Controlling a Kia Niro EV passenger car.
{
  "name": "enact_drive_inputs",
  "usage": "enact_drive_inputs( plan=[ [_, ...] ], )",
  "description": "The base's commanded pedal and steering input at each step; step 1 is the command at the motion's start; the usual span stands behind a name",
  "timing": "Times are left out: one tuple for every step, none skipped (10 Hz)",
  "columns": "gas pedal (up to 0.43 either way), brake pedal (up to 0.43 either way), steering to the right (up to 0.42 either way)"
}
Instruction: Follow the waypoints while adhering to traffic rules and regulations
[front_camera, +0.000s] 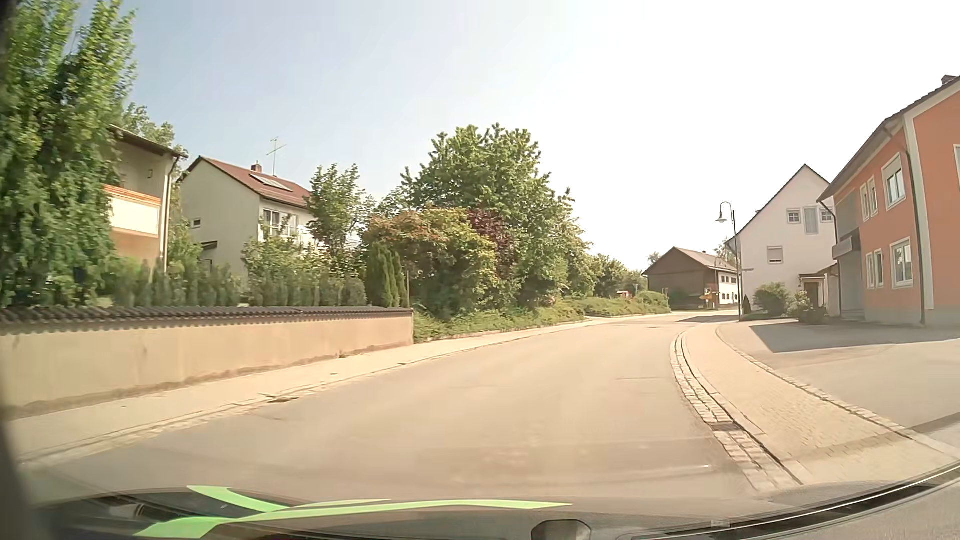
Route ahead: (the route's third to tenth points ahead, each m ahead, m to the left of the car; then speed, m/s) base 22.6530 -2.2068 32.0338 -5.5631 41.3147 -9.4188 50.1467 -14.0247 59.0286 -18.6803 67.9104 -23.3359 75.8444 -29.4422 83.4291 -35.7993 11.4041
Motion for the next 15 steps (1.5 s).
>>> enact_drive_inputs(
  plan=[
    [0.138, 0.000, 0.085],
    [0.150, 0.000, 0.082],
    [0.150, 0.000, 0.081],
    [0.150, 0.000, 0.079],
    [0.150, 0.000, 0.072],
    [0.150, 0.000, 0.061],
    [0.150, 0.000, 0.056],
    [0.150, 0.000, 0.051],
    [0.150, 0.000, 0.050],
    [0.150, 0.000, 0.050],
    [0.150, 0.000, 0.049],
    [0.150, 0.000, 0.046],
    [0.150, 0.000, 0.045],
    [0.150, 0.000, 0.044],
    [0.150, 0.000, 0.042]
  ],
)
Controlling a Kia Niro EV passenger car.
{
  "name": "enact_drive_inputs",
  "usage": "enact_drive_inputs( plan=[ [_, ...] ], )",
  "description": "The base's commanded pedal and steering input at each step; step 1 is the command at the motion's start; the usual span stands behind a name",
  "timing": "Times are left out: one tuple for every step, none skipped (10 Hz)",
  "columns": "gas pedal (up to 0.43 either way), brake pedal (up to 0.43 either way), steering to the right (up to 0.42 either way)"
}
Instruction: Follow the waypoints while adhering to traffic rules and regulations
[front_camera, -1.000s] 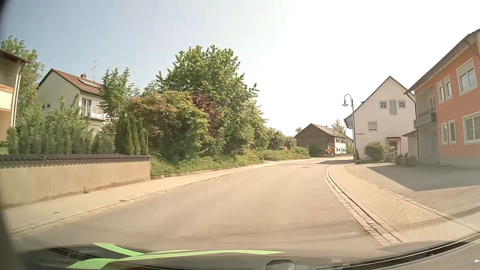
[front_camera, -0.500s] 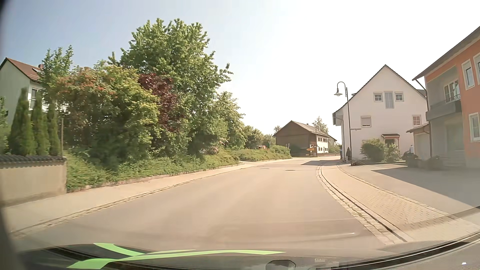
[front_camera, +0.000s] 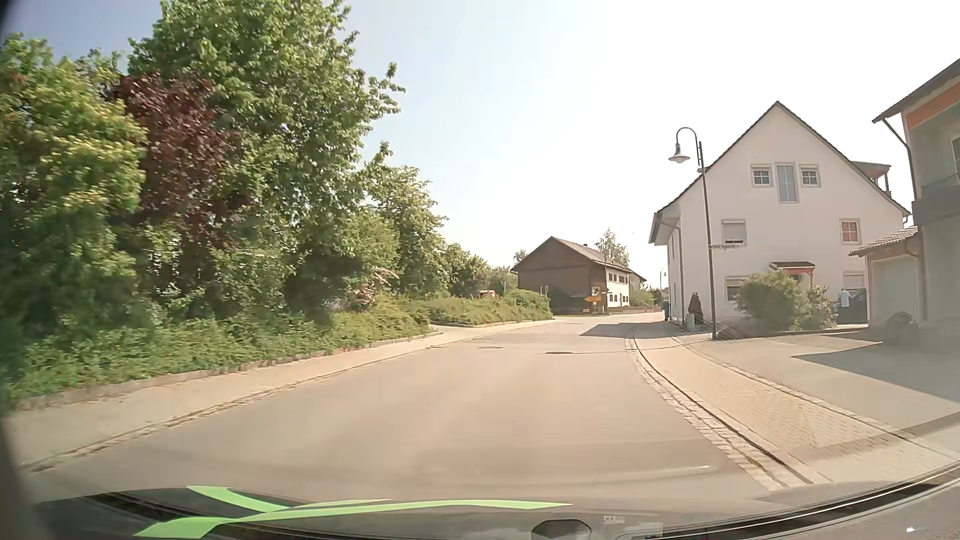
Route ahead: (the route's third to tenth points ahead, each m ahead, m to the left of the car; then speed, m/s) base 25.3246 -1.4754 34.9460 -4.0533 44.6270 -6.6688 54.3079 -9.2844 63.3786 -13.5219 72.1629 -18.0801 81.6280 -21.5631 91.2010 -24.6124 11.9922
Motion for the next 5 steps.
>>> enact_drive_inputs(
  plan=[
    [0.150, 0.000, 0.040],
    [0.150, 0.000, 0.040],
    [0.150, 0.000, 0.040],
    [0.150, 0.000, 0.040],
    [0.150, 0.000, 0.040]
  ],
)
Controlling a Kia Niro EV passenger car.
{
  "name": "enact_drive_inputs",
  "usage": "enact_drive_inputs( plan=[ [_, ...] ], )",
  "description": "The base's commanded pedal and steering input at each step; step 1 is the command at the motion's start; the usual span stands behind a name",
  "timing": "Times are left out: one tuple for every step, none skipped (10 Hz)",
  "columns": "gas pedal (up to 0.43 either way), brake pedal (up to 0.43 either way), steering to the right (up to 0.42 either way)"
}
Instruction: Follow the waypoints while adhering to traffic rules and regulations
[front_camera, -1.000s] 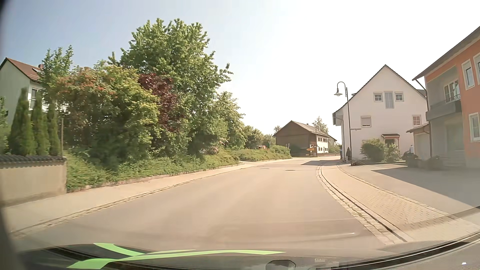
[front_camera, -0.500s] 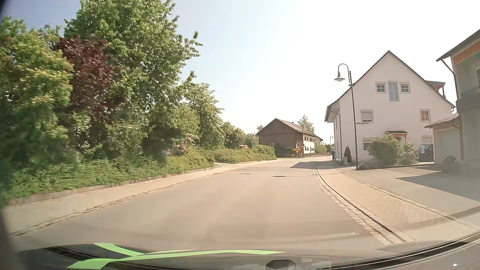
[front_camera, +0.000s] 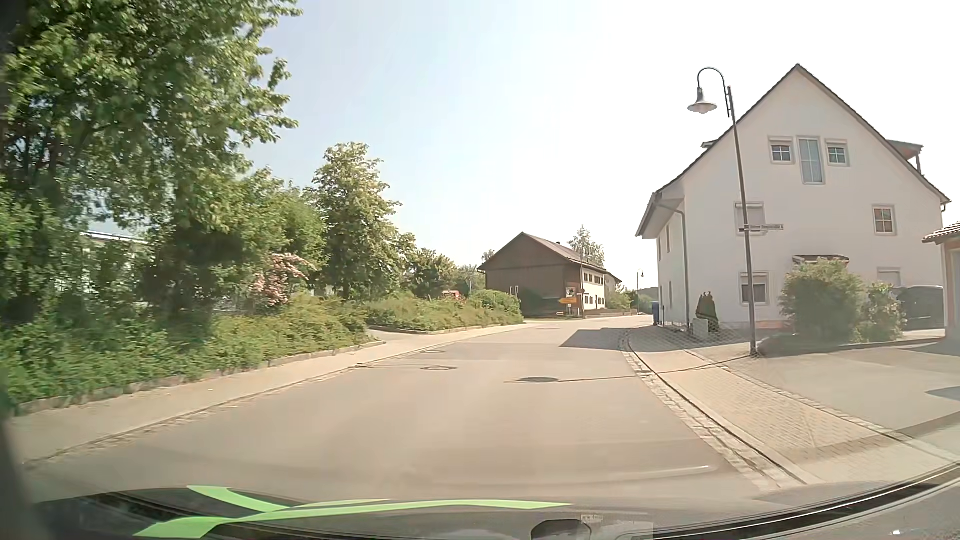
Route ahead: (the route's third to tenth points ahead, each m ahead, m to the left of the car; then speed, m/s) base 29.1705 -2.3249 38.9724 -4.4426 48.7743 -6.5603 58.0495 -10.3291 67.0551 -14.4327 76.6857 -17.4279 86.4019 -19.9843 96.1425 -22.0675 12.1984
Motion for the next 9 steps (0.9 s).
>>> enact_drive_inputs(
  plan=[
    [0.150, 0.000, 0.040],
    [0.150, 0.000, 0.039],
    [0.150, 0.000, 0.038],
    [0.150, 0.000, 0.038],
    [0.138, 0.000, 0.036],
    [0.118, 0.000, 0.037],
    [0.110, 0.000, 0.037],
    [0.008, 0.000, 0.036],
    [0.000, 0.000, 0.036]
  ],
)
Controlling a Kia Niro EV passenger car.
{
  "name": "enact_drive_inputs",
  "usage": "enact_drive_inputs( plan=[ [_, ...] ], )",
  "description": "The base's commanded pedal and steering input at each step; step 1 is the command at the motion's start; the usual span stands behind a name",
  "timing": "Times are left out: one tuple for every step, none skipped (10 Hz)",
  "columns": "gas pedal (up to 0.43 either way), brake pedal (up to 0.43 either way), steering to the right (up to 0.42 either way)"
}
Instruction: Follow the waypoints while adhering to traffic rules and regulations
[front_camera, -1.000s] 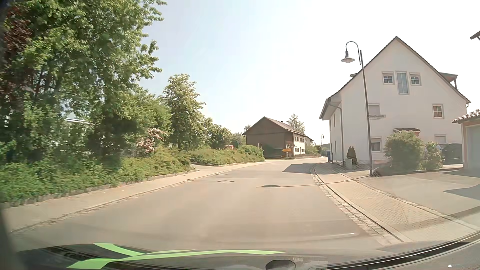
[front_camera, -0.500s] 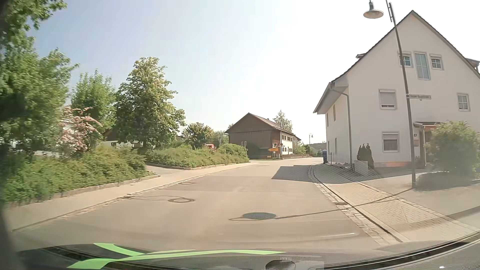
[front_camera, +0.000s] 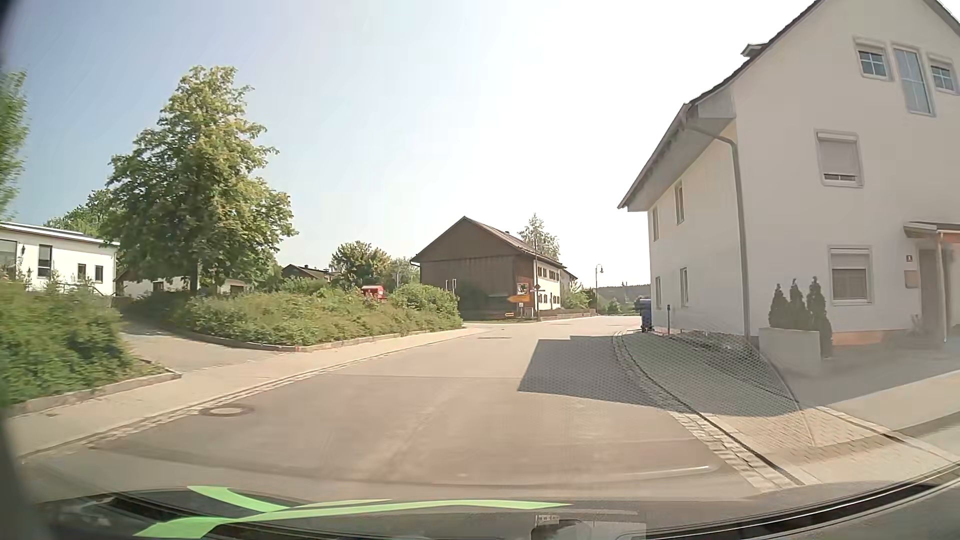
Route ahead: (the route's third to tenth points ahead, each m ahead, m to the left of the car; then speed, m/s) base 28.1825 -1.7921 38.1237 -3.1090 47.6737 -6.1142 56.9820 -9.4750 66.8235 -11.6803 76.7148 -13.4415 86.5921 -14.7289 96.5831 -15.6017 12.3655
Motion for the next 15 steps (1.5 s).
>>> enact_drive_inputs(
  plan=[
    [0.000, 0.000, 0.036],
    [0.000, 0.000, 0.036],
    [0.000, 0.000, 0.036],
    [0.000, 0.000, 0.035],
    [0.000, 0.000, 0.035],
    [0.008, 0.000, 0.035],
    [0.020, 0.000, 0.036],
    [0.028, 0.000, 0.036],
    [0.028, 0.000, 0.036],
    [0.047, 0.000, 0.035],
    [0.047, 0.000, 0.035],
    [0.047, 0.000, 0.035],
    [0.047, 0.000, 0.035],
    [0.059, 0.000, 0.035],
    [0.059, 0.000, 0.030]
  ],
)
